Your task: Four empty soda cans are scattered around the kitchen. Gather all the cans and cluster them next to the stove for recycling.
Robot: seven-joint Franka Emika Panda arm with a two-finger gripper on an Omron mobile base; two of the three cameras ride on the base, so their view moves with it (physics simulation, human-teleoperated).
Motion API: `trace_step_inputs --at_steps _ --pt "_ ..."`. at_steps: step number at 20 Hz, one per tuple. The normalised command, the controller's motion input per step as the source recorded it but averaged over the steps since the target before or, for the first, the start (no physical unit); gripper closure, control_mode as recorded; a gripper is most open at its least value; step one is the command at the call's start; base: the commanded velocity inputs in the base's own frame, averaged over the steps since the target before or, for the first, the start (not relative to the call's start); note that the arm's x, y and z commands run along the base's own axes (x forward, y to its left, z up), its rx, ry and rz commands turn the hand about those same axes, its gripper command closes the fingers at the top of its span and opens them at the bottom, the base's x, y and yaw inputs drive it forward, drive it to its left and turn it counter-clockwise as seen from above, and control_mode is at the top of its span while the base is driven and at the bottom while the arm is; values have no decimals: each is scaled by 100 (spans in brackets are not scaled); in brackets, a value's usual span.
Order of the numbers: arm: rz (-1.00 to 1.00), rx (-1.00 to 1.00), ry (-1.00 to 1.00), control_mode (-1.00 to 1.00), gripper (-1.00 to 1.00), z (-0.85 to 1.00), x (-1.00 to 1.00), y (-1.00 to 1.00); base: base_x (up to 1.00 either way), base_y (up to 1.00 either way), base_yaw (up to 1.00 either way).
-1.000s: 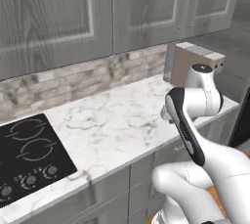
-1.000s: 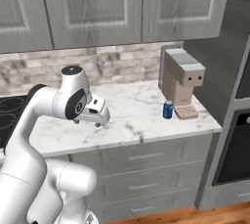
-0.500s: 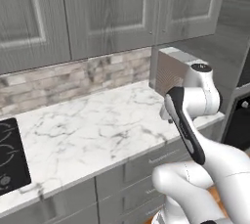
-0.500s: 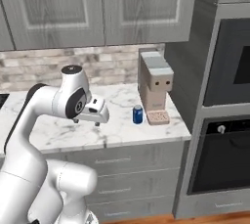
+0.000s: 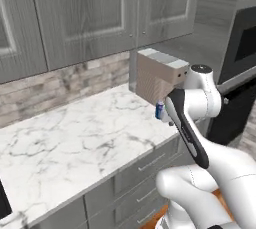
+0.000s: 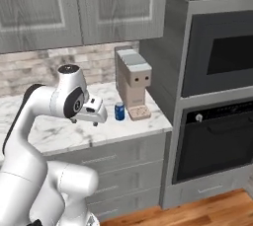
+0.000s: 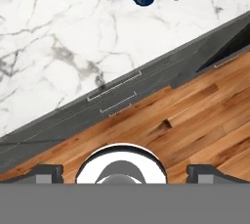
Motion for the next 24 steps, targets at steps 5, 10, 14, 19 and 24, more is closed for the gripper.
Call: trace_step_inputs --at_steps 5,10,14,19,24 --pt "0 0 0 100 -100 0 0 0 33 29 -28" --pt "0 0 0 100 -100 0 0 0 42 40 -17" --pt "0 0 0 100 -100 0 0 0 23 23 -13" --pt "0 0 0 100 -100 0 0 0 26 20 -11" --pt "-6 2 0 -100 -100 -16 31 22 0 0 0"
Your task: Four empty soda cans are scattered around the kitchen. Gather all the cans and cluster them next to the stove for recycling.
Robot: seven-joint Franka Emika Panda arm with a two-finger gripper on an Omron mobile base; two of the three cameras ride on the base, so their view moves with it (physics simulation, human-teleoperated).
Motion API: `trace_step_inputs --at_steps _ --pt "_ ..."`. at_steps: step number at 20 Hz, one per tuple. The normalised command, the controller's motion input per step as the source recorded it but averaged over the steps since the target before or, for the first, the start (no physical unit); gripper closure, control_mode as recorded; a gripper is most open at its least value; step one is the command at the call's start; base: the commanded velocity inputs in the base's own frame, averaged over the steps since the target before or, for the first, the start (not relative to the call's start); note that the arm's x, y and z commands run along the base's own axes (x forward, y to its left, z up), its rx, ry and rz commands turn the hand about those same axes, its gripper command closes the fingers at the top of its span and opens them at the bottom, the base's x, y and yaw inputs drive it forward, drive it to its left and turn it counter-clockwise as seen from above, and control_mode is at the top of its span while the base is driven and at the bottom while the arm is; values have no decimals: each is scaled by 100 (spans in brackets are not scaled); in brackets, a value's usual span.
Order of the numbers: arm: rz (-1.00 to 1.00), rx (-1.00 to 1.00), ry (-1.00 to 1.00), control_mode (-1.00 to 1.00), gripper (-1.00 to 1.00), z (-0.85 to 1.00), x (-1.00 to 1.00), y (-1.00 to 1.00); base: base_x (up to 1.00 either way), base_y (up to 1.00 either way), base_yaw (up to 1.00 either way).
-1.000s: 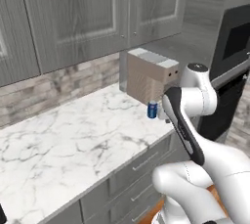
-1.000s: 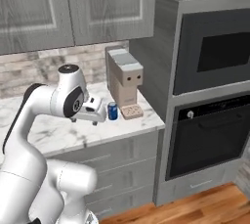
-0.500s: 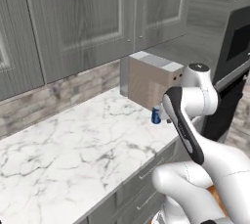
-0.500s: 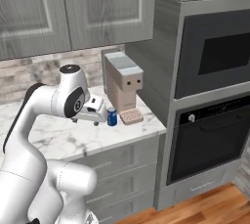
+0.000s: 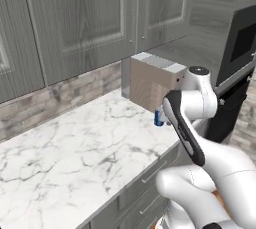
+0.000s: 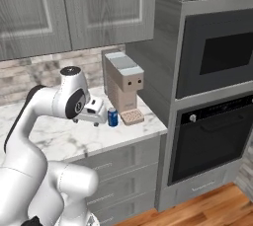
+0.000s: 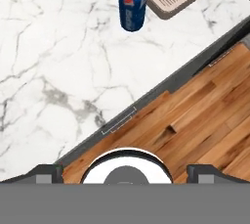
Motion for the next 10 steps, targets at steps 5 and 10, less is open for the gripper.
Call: trace_step_inputs --at_steps 5,10 --pt "-5 2 1 -100 -100 -3 19 8 0 0 0" --pt "-6 3 0 -100 -100 -2 22 0 0 0 0"
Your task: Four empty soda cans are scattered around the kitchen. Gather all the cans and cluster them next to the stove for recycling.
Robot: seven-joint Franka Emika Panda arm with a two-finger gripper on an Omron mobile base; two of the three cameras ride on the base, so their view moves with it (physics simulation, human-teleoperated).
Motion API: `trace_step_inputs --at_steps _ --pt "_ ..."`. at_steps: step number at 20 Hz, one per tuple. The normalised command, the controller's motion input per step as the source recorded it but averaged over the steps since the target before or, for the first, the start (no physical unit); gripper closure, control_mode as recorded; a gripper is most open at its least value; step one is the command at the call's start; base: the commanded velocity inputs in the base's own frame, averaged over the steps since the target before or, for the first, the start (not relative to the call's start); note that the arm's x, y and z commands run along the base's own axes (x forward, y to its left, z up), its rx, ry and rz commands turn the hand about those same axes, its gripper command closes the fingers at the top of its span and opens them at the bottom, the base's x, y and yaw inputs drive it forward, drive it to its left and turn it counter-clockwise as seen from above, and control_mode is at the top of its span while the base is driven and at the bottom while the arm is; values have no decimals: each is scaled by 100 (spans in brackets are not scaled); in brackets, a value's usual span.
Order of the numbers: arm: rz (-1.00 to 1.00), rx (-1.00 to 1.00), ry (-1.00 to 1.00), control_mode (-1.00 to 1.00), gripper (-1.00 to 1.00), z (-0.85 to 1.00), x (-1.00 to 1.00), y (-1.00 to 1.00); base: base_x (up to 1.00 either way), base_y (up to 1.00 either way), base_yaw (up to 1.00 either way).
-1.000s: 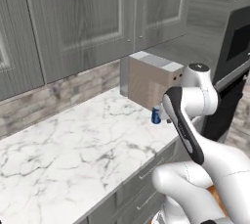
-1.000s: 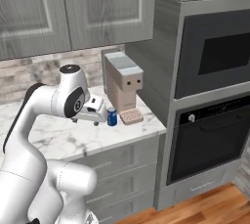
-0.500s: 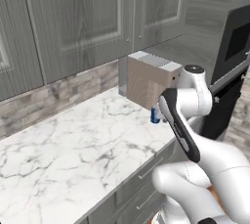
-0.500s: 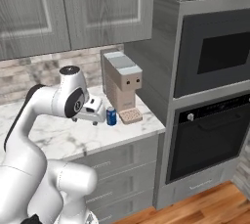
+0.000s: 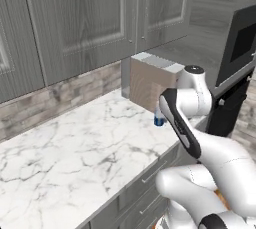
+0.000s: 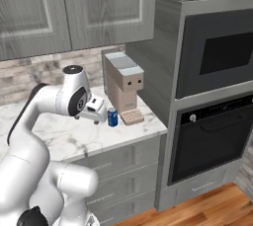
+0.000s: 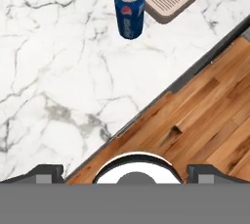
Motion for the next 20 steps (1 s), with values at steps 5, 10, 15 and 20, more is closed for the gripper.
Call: trace_step_inputs --at_steps 5,10,15,20 --pt "-5 2 0 -100 -100 -5 35 0 0 0 0" --pt "-7 0 0 -100 -100 -18 47 -3 0 0 0" --pt "-5 0 1 -100 -100 -13 34 -6 0 0 0" --pt "-5 0 2 -100 -100 -3 27 -6 0 0 0"
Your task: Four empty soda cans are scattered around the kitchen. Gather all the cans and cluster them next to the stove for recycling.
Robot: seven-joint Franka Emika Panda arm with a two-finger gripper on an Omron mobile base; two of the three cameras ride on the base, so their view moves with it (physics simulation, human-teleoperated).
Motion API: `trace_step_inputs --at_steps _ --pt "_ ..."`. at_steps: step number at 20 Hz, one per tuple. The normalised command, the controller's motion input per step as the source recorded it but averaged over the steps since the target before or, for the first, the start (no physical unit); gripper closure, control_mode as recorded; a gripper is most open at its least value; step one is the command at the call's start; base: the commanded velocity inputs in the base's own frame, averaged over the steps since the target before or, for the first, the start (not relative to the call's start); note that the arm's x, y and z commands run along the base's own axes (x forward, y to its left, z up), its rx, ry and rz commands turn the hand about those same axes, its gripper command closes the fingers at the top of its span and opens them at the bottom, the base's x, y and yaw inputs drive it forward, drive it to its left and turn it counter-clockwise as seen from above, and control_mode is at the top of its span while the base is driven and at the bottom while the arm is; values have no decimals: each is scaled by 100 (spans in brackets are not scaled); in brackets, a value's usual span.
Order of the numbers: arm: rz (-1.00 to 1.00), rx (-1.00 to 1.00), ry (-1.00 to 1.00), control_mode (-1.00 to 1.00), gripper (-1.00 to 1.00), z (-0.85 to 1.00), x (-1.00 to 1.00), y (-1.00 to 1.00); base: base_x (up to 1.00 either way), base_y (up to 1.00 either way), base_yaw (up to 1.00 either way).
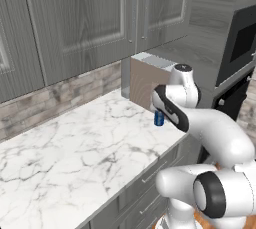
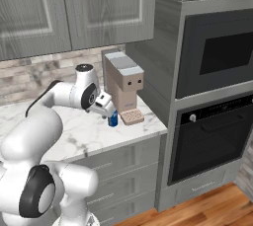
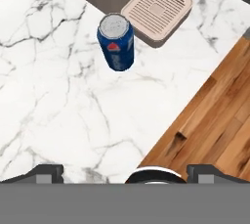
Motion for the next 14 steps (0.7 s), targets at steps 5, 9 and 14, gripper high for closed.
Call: trace_step_inputs --at_steps 5,9,14 --pt "-3 0 4 -100 -100 -1 25 -2 0 0 0" --pt "-3 0 0 -100 -100 -7 17 -1 0 0 0" --pt "-3 0 0 -100 -100 -13 17 -8 0 0 0"
